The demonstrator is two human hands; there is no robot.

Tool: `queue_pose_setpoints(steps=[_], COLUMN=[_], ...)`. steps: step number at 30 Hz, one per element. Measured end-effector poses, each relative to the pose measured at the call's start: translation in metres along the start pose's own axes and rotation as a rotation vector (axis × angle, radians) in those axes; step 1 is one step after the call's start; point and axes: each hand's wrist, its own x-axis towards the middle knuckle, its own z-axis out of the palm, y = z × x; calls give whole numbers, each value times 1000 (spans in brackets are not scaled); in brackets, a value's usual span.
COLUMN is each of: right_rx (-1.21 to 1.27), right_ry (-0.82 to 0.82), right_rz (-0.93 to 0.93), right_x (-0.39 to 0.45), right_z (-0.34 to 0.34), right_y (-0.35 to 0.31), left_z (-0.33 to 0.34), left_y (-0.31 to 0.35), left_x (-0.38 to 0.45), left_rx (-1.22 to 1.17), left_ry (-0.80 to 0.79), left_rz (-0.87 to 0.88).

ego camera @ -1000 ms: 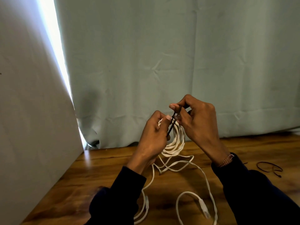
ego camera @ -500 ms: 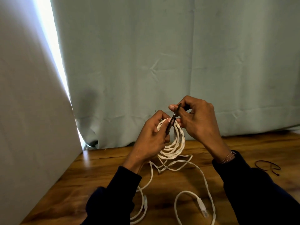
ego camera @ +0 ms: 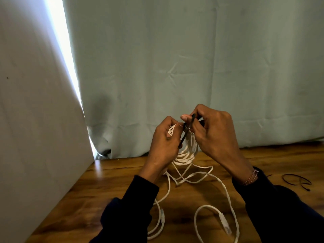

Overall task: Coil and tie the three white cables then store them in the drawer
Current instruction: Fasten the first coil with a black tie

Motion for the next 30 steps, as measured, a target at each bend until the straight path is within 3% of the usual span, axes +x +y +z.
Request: queue_pose_setpoints(steps=[13, 19, 30], right_rx=[99, -124, -239], right_ry=[-128, -165, -238], right_rz=[-130, -299, -266], right_x=[2, 3, -9], right_z=[3, 0, 8], right_y=[5, 6, 0], left_z=[5, -1, -7], left_y=[7, 9, 8], left_x=[-2, 3, 5], left_rx=[-241, -235, -336], left_ry=[143, 230, 162], left_rz=[-134, -126, -137])
